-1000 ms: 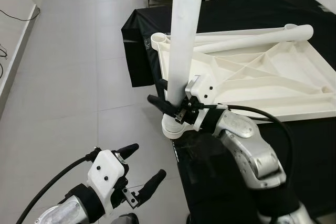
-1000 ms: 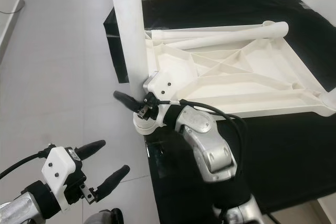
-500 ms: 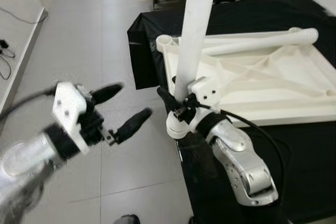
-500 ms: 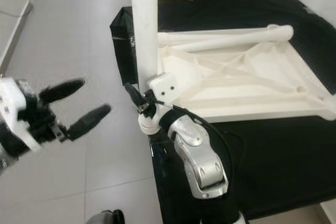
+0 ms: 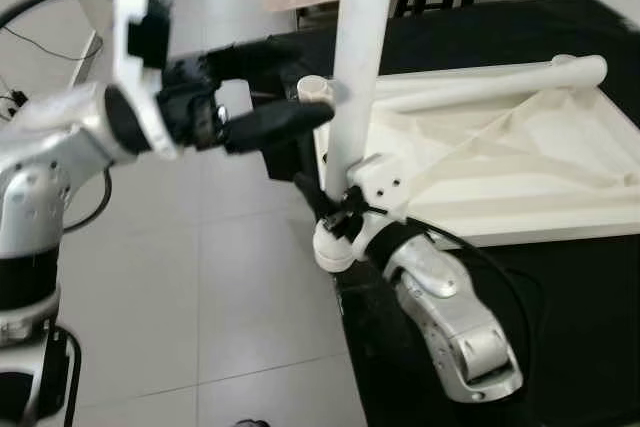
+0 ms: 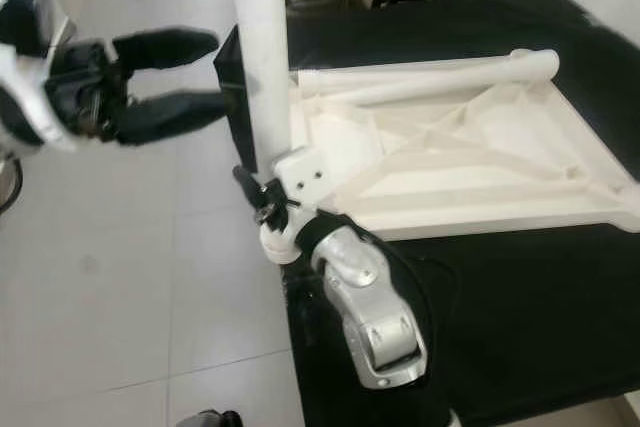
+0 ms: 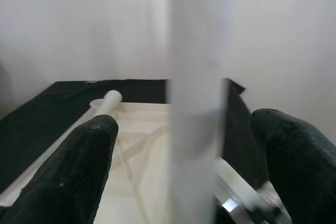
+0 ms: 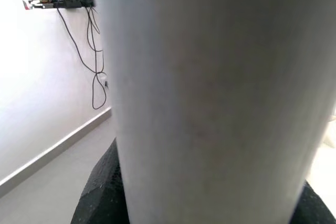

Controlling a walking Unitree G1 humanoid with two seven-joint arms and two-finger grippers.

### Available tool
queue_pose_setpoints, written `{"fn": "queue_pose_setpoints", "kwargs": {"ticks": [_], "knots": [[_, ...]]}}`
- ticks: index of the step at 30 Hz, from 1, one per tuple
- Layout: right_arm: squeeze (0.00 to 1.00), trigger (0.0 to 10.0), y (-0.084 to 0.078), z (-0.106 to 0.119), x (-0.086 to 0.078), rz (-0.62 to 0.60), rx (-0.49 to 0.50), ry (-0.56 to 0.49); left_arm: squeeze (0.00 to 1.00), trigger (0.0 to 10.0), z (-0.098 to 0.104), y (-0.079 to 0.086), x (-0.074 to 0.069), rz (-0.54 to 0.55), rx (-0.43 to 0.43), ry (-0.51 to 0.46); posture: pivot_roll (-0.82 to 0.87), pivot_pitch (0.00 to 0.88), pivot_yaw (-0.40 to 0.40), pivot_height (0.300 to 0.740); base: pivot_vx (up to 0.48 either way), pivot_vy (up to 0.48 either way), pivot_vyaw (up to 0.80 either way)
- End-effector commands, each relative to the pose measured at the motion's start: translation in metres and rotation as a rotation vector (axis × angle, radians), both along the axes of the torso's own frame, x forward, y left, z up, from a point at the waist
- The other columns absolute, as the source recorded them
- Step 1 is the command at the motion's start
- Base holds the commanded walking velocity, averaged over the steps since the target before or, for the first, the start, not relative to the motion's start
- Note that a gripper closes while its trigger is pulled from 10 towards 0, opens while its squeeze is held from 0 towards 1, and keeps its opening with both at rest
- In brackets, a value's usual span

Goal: Building children table

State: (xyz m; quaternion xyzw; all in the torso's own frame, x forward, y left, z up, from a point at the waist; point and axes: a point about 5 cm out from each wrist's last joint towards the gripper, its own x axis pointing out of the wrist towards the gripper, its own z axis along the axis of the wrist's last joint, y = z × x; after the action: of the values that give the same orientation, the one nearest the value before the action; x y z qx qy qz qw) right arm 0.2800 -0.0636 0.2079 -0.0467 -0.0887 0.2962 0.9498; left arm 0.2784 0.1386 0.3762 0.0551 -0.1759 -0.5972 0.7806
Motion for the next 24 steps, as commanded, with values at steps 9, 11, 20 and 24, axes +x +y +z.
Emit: {"fn": "queue_pose_setpoints", "kwargs": {"ticks": [9, 11, 20, 24], "knots": [[0.0, 10.0, 0.008, -0.019, -0.002, 0.018, -0.042, 0.077, 0.0, 7.0, 0.007, -0.049, 0.033, -0.085, 0.072, 0.084, 0.05, 0.16, 0.067, 0.74, 0.0, 0.0, 0.0], [0.0, 10.0, 0.009, -0.019, -0.002, 0.02, -0.044, 0.076, 0.0, 0.0, 0.01, -0.056, 0.029, -0.155, 0.097, 0.089, 0.05, 0.163, 0.069, 0.74, 0.0, 0.0, 0.0], [0.0, 10.0, 0.009, -0.018, 0.0, 0.018, -0.051, 0.076, 0.0, 0.0, 0.013, -0.053, 0.024, -0.199, 0.125, 0.08, 0.05, 0.166, 0.056, 0.74, 0.0, 0.0, 0.0], [0.0, 10.0, 0.008, -0.017, 0.002, 0.019, -0.058, 0.073, 0.0, 0.0, 0.016, -0.049, 0.021, -0.204, 0.142, 0.062, 0.05, 0.164, 0.046, 0.74, 0.0, 0.0, 0.0]]}}
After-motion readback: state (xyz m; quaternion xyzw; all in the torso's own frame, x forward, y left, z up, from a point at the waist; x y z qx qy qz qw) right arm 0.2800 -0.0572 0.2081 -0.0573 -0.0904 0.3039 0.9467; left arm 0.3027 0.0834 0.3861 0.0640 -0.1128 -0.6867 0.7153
